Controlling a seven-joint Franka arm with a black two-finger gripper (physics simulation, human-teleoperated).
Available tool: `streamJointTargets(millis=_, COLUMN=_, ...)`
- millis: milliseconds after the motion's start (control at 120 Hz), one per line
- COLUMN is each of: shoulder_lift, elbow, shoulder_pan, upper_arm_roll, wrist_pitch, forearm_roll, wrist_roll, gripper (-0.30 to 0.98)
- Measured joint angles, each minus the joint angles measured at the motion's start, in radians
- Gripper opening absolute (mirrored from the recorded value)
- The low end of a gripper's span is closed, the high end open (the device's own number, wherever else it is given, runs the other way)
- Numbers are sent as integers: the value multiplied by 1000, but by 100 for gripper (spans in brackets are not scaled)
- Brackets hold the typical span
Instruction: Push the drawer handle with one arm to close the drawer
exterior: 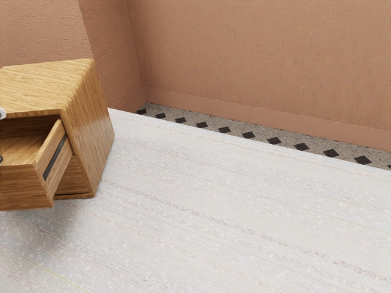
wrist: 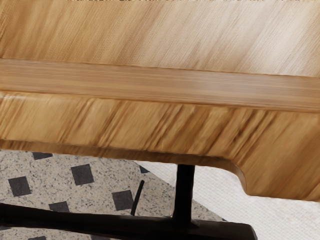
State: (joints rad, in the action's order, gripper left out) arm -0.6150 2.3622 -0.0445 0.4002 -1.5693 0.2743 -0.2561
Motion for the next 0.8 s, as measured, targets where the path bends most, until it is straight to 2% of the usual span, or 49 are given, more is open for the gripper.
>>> streamJointTargets(millis=300, shoulder_lift=130, elbow=-110, shoulder_pan=9, upper_arm_roll=3, wrist_pitch=-61, forearm_roll=26, wrist_roll=6, gripper=-10)
streamJointTargets(millis=800, shoulder_lift=354, elbow=-281, shoulder_pan=11, upper_arm_roll=21, wrist_pitch=-126, forearm_roll=-18, wrist_roll=69, gripper=-10)
